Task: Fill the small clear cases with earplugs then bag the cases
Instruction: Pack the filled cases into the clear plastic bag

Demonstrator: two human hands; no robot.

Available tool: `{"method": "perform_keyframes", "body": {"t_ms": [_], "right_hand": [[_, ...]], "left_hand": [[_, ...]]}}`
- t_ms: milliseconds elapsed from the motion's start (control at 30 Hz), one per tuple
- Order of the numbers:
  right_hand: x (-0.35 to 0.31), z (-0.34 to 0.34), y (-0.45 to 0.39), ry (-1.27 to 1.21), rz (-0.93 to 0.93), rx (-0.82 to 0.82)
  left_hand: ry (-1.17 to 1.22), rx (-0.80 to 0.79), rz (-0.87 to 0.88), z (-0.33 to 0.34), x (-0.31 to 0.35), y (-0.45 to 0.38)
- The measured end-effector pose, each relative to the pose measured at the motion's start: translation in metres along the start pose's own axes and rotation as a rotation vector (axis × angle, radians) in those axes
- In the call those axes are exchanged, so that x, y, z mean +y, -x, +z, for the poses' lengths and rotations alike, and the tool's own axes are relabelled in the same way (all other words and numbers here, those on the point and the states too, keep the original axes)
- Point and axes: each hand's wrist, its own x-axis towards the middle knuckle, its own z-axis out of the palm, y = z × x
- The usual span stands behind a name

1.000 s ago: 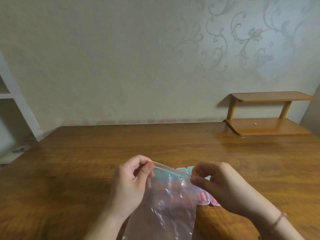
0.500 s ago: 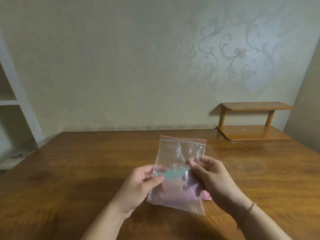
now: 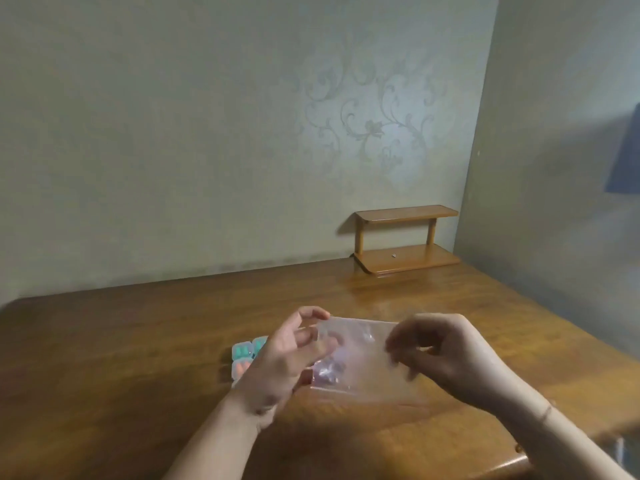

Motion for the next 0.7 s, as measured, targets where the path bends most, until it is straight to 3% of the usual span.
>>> {"method": "perform_keyframes", "body": {"t_ms": [67, 167, 367, 567, 700], "right_hand": [[-0.001, -0.015, 0.017, -0.008, -0.001, 0.106], [0.002, -0.043, 0.048, -0.08, 0.065, 0.216], [0.004, -0.101, 0.152, -0.114, 0.181, 0.572], [0.033, -0.123, 0.268, -0.063, 0.425, 0.857], [0.112, -0.117, 0.33, -0.135, 0.644, 1.079]], "left_hand": [[-0.176, 0.027, 0.144, 0.028, 0.001, -0.009], [-0.206, -0.008, 0.334, 0.078, 0.001, -0.016], [-0.004, -0.19, 0.388, 0.177, -0.029, -0.016], [-0.099, -0.466, 0.218, 0.265, -0.102, -0.006], [-0.199, -0.617, -0.189, 0.32, -0.18, -0.003]]}}
